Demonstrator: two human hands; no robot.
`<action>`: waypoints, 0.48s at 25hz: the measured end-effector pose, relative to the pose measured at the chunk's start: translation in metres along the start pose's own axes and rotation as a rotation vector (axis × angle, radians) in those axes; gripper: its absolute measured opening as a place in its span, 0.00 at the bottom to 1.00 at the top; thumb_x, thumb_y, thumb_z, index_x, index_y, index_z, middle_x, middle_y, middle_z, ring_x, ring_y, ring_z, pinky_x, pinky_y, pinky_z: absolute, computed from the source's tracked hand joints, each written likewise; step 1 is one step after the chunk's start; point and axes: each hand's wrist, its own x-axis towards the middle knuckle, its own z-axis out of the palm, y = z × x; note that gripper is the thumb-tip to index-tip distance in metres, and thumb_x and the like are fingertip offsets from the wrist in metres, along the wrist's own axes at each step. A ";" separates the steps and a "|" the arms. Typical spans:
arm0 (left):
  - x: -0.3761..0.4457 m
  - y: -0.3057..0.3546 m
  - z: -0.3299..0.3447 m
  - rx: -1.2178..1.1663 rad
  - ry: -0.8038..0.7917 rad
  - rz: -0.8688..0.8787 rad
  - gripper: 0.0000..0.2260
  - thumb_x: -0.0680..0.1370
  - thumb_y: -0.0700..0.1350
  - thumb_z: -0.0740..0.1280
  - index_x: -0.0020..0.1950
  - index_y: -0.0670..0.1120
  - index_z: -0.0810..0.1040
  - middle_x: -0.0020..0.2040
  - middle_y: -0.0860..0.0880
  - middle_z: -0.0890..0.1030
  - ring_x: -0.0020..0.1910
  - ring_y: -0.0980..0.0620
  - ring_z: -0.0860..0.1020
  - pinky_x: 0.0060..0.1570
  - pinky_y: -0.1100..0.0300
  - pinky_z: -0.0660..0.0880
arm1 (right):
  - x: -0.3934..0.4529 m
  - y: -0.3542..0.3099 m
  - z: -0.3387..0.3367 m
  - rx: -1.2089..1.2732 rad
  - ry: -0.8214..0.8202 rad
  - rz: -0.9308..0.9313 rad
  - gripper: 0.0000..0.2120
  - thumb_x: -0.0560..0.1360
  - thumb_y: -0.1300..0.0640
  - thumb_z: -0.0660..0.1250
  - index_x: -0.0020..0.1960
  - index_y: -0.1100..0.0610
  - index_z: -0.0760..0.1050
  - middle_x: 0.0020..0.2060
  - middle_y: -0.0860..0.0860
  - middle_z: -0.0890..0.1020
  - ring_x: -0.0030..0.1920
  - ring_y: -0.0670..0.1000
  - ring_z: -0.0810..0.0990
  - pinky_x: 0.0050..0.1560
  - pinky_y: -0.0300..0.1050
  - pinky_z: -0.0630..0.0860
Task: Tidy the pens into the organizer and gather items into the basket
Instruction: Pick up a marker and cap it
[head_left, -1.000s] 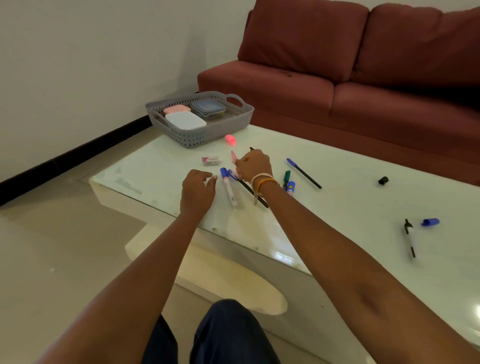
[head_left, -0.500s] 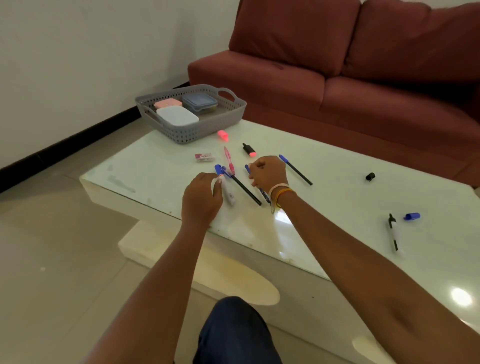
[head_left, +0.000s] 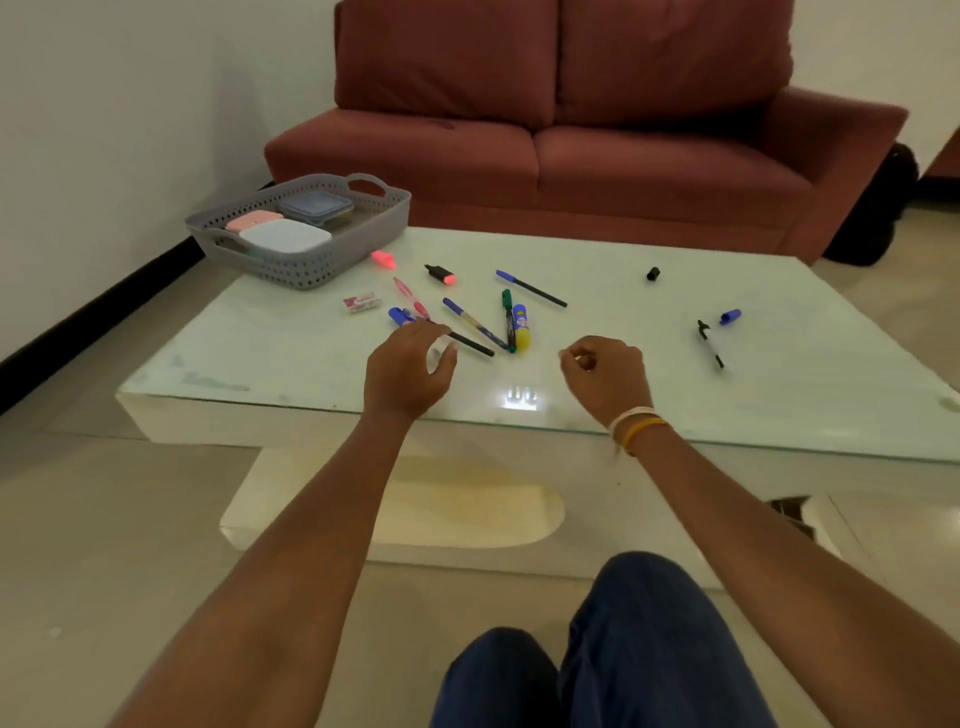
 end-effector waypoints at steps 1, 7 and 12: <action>-0.002 0.007 0.002 0.010 -0.042 0.062 0.12 0.75 0.50 0.65 0.53 0.46 0.82 0.51 0.49 0.84 0.50 0.49 0.82 0.44 0.57 0.79 | -0.010 0.015 -0.017 -0.009 0.020 0.009 0.08 0.73 0.55 0.68 0.38 0.57 0.81 0.28 0.50 0.80 0.36 0.54 0.81 0.45 0.43 0.77; -0.043 0.171 0.062 -0.257 -0.171 0.444 0.12 0.74 0.48 0.64 0.51 0.45 0.82 0.49 0.48 0.83 0.49 0.48 0.81 0.41 0.58 0.79 | -0.074 0.114 -0.087 0.096 0.057 0.173 0.07 0.68 0.56 0.69 0.33 0.57 0.78 0.26 0.57 0.81 0.29 0.56 0.81 0.37 0.47 0.79; -0.100 0.299 0.114 -0.481 -0.458 0.579 0.09 0.75 0.45 0.62 0.48 0.45 0.80 0.43 0.48 0.81 0.41 0.49 0.78 0.37 0.55 0.77 | -0.132 0.198 -0.099 0.211 0.225 0.484 0.11 0.70 0.64 0.63 0.29 0.62 0.72 0.23 0.52 0.73 0.26 0.47 0.68 0.30 0.39 0.66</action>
